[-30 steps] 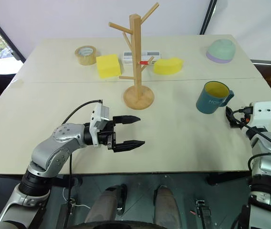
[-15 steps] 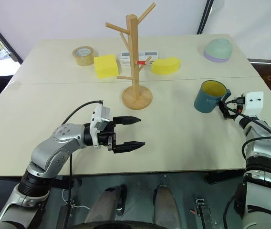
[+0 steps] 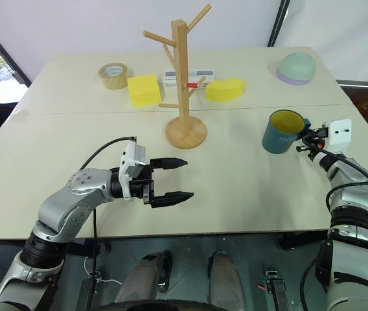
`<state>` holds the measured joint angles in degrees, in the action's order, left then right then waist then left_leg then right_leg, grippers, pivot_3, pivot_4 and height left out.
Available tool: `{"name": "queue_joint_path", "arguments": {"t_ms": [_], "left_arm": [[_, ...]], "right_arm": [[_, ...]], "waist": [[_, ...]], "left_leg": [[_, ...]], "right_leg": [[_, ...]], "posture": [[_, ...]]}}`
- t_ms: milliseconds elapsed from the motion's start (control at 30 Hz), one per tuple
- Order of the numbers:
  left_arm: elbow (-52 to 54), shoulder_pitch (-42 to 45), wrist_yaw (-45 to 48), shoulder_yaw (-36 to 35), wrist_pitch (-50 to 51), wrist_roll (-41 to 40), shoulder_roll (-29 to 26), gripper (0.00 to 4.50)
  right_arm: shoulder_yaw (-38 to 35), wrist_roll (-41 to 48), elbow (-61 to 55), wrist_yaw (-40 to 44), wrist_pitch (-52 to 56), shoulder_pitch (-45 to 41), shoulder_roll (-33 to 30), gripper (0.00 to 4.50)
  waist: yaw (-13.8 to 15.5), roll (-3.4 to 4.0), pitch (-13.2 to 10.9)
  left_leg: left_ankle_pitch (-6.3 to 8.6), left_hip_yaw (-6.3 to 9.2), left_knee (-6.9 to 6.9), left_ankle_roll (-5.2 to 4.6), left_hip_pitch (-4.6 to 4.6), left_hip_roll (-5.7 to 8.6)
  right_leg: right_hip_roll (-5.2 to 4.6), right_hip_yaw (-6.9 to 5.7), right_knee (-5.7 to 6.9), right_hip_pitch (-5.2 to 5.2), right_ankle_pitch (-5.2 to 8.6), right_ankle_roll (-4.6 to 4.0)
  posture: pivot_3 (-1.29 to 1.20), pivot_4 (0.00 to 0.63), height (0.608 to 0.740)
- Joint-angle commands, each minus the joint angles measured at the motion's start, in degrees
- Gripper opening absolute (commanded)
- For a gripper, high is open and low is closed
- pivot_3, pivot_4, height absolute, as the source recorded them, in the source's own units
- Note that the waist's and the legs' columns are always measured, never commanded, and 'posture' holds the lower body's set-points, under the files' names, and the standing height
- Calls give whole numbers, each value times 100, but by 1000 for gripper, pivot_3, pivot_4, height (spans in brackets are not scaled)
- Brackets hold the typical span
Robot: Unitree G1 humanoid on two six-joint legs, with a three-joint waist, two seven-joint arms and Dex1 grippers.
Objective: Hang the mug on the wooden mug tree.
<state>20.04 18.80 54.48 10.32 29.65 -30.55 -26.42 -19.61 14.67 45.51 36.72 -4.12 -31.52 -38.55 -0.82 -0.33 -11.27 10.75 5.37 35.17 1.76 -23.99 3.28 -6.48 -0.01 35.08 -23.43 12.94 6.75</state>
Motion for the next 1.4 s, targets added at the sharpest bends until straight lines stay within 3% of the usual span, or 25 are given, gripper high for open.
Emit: {"name": "queue_joint_path", "arguments": {"t_ms": [33, 233, 333, 433, 800, 1400], "left_arm": [[-46, 17, -29, -212, -181, 40, -78, 4500], [-524, 9, -77, -626, -550, 222, -284, 4500], [-825, 51, -79, -861, -775, 268, -351, 4500], [-974, 88, -29, -1000, -889, 234, -372, 4500], [-886, 112, -19, -1747, -943, -162, -508, 4500], [-583, -58, -109, -1794, -850, -319, -597, 4500]], "right_arm": [[-24, 140, -1086, 42, 76, 245, -21, 25], [583, 78, -4220, 543, 824, 979, -487, 25], [915, 257, -5459, 815, 1503, 689, -830, 25], [1210, 274, -5910, 870, 2054, 138, -946, 25], [2487, -378, -5687, 1254, 2942, -1569, -930, 25], [3197, -1241, -4209, 1325, 2796, -2863, -84, 25]], "waist": [[4, 1, 0], [-17, 8, -2], [1, 10, -3], [7, 4, -3], [25, -4, -4], [-2, -4, -4]], "left_leg": [[0, 0, 0, 0, 0, 0], [0, 0, -3, 0, -1, -3], [1, 0, -2, 1, 0, -7], [1, 2, 3, 2, -2, -9], [1, -9, -4, 1, -79, 0], [0, -13, 1, 1, -75, 1]], "right_leg": [[0, 0, 0, 0, 0, 0], [0, 3, 10, -11, 1, 1], [2, 4, 16, -14, 3, 3], [0, 4, 12, -12, 14, 21], [-11, 6, 5, -94, -3, 4], [2, 8, 17, -94, -17, 23]], "posture": [[0, 150, 740], [0, 150, 740], [0, 150, 740], [0, 150, 740], [0, 150, 740], [0, 150, 740]]}}
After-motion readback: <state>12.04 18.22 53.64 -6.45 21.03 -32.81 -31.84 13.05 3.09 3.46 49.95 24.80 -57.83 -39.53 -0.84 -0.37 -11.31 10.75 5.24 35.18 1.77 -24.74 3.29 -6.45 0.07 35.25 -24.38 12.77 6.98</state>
